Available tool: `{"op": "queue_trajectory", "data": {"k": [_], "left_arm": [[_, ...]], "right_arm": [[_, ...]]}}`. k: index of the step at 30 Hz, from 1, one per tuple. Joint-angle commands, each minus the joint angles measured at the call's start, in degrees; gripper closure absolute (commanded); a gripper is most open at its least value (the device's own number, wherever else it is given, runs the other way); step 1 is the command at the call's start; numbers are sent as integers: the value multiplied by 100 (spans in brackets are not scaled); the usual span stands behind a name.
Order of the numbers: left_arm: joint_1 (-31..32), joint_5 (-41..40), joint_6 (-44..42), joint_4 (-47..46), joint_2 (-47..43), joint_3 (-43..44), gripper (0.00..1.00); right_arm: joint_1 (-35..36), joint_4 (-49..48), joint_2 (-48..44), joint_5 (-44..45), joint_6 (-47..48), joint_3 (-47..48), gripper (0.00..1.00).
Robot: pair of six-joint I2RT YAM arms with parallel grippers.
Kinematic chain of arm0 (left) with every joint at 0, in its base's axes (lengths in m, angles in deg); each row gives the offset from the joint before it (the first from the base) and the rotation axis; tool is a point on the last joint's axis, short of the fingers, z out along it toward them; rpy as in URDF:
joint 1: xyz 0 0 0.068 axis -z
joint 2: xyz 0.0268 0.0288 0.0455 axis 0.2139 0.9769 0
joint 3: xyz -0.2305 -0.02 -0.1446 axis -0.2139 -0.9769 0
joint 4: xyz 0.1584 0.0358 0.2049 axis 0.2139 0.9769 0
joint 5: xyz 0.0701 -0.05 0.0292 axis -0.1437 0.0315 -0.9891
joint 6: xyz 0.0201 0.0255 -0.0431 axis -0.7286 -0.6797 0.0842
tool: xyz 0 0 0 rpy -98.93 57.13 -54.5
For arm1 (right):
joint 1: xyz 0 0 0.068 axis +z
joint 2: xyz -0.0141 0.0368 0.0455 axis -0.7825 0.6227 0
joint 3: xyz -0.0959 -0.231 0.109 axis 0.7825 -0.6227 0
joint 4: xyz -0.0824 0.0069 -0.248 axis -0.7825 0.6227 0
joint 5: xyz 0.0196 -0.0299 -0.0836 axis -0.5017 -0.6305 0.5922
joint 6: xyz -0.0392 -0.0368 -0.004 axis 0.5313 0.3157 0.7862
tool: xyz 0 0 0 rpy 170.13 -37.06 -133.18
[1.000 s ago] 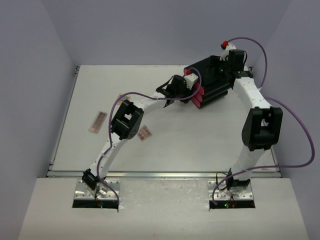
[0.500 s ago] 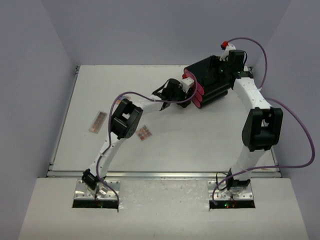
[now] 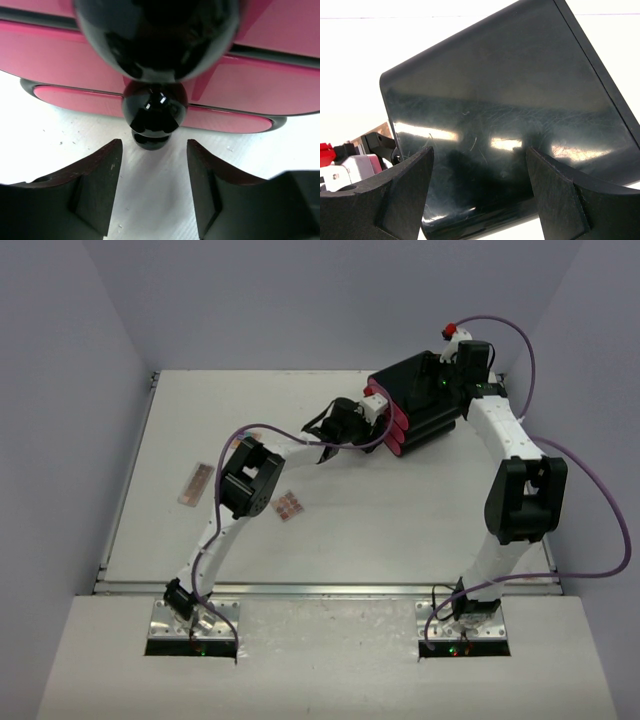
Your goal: Organize the makeup
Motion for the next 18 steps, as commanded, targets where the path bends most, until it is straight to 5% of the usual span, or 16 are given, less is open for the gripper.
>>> {"op": "queue_trajectory", "data": {"k": [1,7,11,18], "left_arm": [[-90,-160,-15,-358,33,343,50],[-85,-190,-62,-456,174,468,50],[-85,-129,-69,-199,391,877,61],[-85,-19,-88,-36,341,831,60]], "right_arm": [[-23,847,28,97,-50,-189,23],[-23,856,59,102,-64,-194,23],[-23,866,87,126,-117,-194,23],[-23,875,88,145,-119,-168,24]]}}
